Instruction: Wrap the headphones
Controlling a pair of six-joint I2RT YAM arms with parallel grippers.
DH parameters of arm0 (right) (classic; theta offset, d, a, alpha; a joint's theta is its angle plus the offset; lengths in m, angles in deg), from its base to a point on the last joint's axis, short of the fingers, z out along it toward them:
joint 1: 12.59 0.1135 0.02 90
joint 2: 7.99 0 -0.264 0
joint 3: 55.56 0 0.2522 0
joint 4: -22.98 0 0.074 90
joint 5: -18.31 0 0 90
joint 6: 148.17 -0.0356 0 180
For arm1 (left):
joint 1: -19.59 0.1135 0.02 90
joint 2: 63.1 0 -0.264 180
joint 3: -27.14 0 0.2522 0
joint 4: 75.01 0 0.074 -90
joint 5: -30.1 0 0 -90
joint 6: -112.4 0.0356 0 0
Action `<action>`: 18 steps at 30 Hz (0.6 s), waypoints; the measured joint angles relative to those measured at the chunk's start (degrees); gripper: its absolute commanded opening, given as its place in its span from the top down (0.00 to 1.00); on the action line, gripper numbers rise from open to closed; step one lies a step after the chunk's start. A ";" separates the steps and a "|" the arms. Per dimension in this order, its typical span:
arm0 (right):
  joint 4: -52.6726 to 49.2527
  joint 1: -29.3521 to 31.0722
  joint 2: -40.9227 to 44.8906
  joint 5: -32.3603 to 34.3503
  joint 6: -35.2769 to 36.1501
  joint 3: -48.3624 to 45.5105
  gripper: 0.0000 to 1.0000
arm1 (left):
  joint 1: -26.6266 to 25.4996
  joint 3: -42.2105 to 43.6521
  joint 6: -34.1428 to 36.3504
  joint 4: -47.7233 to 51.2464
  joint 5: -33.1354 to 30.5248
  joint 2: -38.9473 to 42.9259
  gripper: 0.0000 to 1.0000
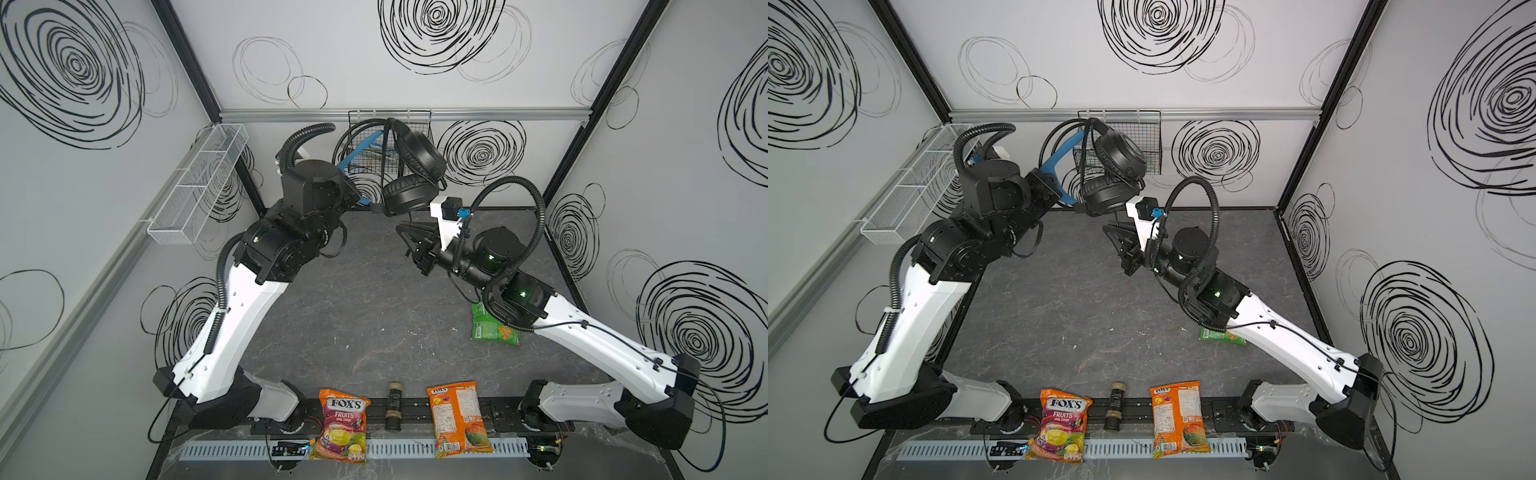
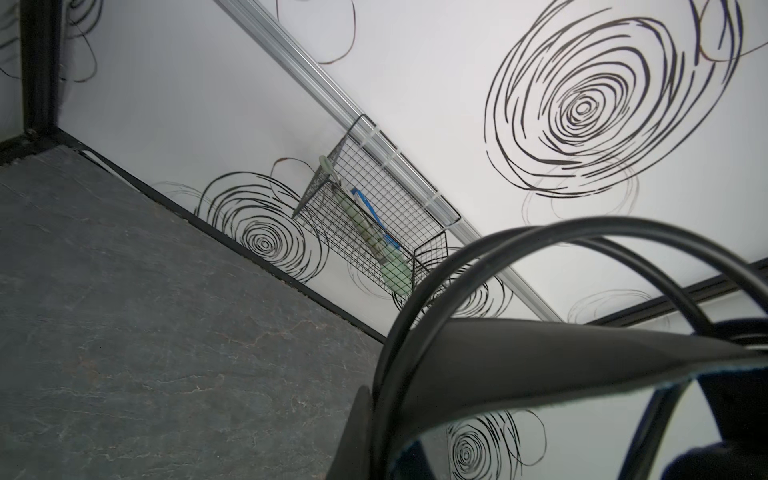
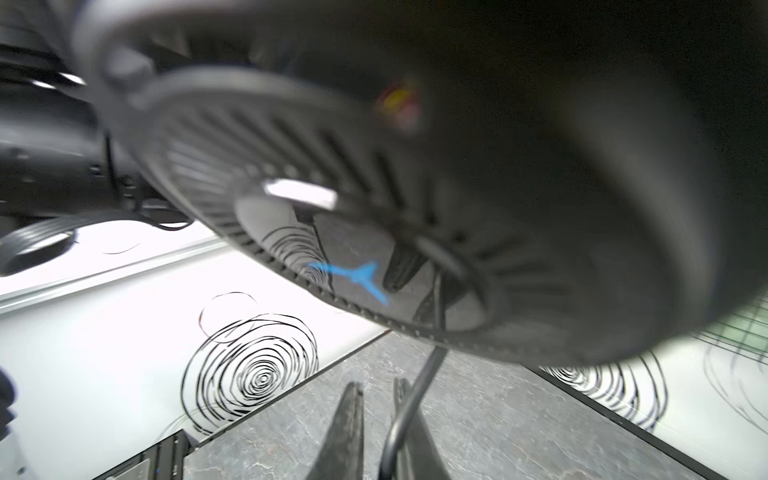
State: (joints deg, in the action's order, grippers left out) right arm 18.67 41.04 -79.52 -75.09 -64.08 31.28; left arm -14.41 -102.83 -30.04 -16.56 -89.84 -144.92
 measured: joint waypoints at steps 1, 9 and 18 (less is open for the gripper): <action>-0.96 0.07 -0.72 0.48 0.13 0.92 0.93 | -0.09 -0.22 0.48 0.48 -1.29 -0.15 1.00; -7.28 2.12 -4.66 4.00 1.44 4.72 0.94 | -0.63 0.02 3.02 4.17 -9.07 -0.35 1.00; -16.22 6.95 -9.70 11.43 7.17 9.53 0.97 | -1.31 -0.57 7.50 5.44 -11.47 -4.63 1.00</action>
State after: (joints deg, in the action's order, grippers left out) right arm 2.45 47.99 -89.22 -63.66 -56.92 40.81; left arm -15.72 -103.40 -22.55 -11.12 -101.31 -149.55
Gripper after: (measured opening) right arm 0.153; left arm 0.095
